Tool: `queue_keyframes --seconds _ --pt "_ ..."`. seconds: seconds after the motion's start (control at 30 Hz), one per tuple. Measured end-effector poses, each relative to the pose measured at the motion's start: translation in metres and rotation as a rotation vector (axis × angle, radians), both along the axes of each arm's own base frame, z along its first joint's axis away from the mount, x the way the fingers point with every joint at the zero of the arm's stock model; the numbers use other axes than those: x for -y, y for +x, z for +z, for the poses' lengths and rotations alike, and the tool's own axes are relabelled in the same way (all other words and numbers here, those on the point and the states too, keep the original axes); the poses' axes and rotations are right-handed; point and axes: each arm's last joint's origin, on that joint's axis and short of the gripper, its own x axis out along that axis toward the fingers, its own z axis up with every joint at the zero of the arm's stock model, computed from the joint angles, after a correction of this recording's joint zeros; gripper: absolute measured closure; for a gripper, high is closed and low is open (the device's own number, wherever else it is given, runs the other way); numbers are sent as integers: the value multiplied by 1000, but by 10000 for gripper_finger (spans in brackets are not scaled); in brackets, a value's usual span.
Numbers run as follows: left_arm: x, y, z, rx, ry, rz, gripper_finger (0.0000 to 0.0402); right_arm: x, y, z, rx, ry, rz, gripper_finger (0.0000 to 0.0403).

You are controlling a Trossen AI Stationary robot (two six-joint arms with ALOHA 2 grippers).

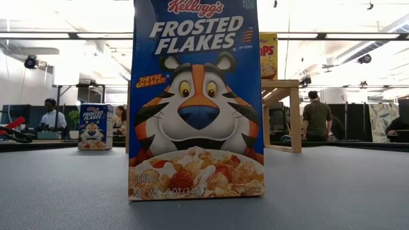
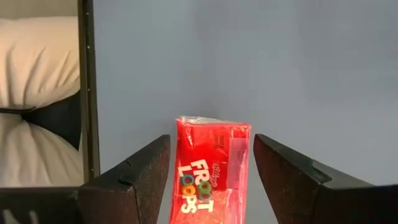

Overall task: Stack cereal on shelf
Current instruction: Put the right red cereal box on the shelf aligned with the other red cereal box

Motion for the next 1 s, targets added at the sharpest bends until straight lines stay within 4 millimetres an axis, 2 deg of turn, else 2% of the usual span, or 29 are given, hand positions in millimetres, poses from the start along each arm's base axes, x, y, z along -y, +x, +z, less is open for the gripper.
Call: queue_keyframes --seconds 0.23,0.63,0.77,1.0 --pt "0 0 0 -2 1 -1 128 3 -2 -8 -22 -7 -51 170" --pt "0 -1 -3 -8 -1 2 128 5 -3 -14 -38 -14 -85 84" --pt "-1 -2 -7 -19 -3 15 128 5 -6 -18 -76 4 -99 84" --pt "-1 -3 -8 -14 -6 17 128 9 -13 -35 -141 -12 -124 112"
